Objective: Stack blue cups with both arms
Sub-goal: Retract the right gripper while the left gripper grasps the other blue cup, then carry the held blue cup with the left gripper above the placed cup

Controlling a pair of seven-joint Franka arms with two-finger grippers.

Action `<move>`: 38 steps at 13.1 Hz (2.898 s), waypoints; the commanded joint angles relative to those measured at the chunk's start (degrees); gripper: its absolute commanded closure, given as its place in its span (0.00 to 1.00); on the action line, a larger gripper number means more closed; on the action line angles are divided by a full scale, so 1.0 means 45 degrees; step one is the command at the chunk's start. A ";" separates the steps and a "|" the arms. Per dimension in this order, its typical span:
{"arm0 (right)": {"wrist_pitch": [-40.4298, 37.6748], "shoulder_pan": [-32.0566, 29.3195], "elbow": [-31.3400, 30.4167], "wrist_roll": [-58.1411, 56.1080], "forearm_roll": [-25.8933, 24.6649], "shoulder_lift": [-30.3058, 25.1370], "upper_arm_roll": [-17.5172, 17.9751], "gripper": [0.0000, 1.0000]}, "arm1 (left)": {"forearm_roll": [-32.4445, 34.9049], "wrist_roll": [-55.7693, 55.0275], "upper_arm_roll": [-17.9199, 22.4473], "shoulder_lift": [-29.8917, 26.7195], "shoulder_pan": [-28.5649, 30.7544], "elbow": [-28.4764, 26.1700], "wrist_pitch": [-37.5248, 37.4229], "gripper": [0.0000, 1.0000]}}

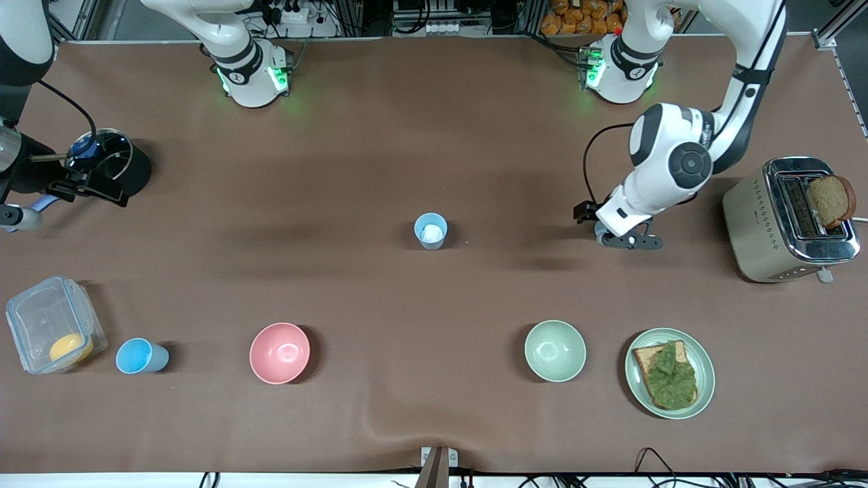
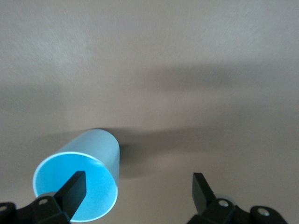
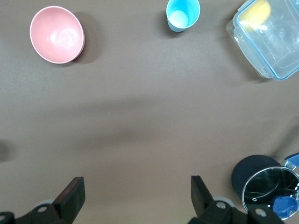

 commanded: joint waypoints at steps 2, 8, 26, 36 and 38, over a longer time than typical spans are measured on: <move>-0.0092 -0.0078 -0.0032 -0.0088 -0.0215 -0.0220 0.0241 0.00 | -0.0081 -0.0107 -0.0022 0.0182 0.0132 -0.0311 0.0403 0.00; -0.0326 0.0058 -0.0012 0.0088 -0.0215 -0.0239 0.0261 0.00 | 0.0036 0.0401 -0.0002 0.0379 0.0445 -0.0428 0.0403 1.00; -0.0405 0.0000 -0.0012 0.0030 -0.0215 -0.0201 0.0242 0.00 | 0.0681 -0.3790 -0.1018 0.0451 -0.3708 0.6714 -0.3874 1.00; -0.0424 -0.0039 -0.0012 -0.0049 -0.0215 -0.0181 0.0222 0.00 | 0.0641 -0.6395 -0.0784 0.4321 -0.6898 1.0801 -0.3816 1.00; -0.0424 -0.0059 -0.0012 -0.0068 -0.0215 -0.0181 0.0222 0.00 | 0.0661 -0.6512 -0.0764 0.4615 -0.6977 1.0743 -0.3738 1.00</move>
